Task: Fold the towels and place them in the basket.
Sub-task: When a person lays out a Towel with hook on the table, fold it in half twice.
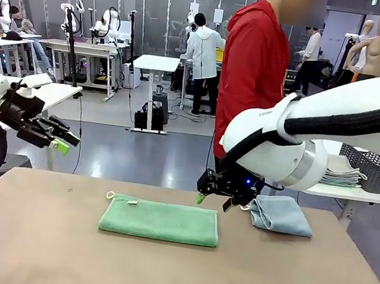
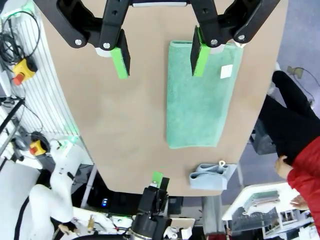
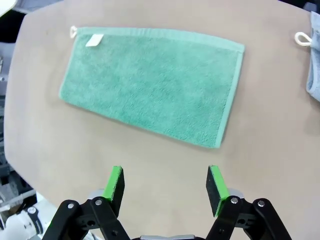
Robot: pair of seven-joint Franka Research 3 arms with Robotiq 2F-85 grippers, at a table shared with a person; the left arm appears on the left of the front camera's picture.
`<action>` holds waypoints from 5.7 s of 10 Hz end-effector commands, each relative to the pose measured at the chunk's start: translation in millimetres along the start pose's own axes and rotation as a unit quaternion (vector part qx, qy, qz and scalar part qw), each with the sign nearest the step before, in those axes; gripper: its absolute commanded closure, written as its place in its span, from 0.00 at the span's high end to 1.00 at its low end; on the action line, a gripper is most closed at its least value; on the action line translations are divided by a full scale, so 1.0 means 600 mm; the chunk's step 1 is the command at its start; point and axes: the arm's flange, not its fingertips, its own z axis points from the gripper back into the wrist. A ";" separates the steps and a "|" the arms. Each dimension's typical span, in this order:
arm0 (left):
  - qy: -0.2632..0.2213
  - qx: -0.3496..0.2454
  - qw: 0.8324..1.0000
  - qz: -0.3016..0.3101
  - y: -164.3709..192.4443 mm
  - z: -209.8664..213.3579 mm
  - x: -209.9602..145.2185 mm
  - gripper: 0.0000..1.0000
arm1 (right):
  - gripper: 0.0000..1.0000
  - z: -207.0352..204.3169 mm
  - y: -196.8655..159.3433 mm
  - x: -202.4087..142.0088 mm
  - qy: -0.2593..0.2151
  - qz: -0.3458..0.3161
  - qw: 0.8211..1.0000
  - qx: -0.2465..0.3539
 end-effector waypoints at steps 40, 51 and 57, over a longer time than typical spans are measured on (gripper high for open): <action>0.000 0.000 1.000 0.000 0.000 0.000 0.000 0.63 | 0.00 -0.250 -0.046 0.116 0.027 -0.103 0.970 -0.217; 0.000 0.000 1.000 0.000 0.000 0.000 0.000 0.63 | 0.00 -0.119 -0.053 0.109 0.037 -0.029 0.975 -0.216; 0.000 0.000 1.000 0.000 0.000 0.000 0.000 0.63 | 0.00 -0.093 0.149 0.055 -0.004 -0.015 0.982 -0.191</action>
